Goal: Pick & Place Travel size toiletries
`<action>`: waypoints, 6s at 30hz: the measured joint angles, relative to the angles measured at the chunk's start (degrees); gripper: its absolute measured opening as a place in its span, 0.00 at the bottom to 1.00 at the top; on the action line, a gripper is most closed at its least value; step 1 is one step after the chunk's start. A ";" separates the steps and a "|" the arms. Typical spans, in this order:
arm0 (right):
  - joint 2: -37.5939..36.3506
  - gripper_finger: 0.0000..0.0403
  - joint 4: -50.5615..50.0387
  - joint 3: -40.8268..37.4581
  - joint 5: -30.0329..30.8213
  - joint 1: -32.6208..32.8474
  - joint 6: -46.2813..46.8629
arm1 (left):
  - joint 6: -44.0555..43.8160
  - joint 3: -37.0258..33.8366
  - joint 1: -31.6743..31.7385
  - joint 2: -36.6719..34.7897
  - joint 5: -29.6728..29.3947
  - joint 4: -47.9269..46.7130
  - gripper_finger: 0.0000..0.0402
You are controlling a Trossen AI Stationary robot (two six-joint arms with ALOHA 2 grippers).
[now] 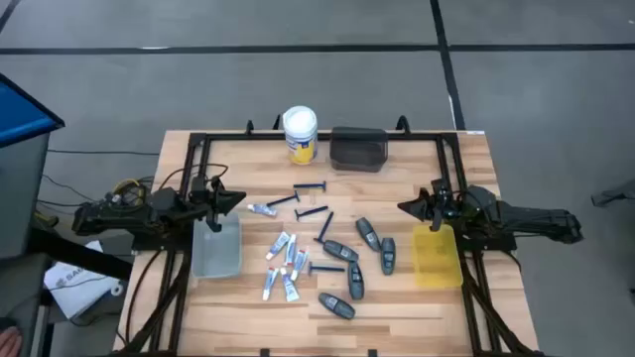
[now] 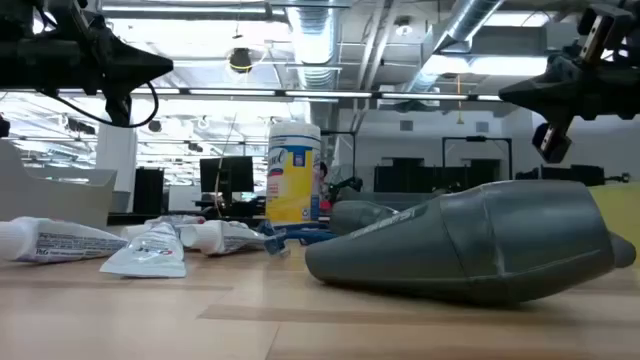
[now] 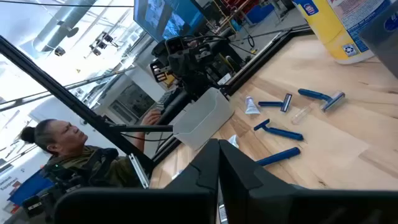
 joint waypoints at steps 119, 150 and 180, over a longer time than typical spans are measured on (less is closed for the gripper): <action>94.03 0.55 -43.17 60.11 4.73 6.78 -19.40 | -0.02 0.00 0.02 4.81 -0.04 1.20 0.00; 83.80 0.75 -61.78 67.89 7.80 11.21 -12.36 | 0.00 0.00 0.02 10.79 0.05 2.02 0.00; 92.89 0.82 -30.96 51.06 9.84 8.76 -5.29 | 0.00 0.00 0.01 12.28 -0.02 2.79 0.00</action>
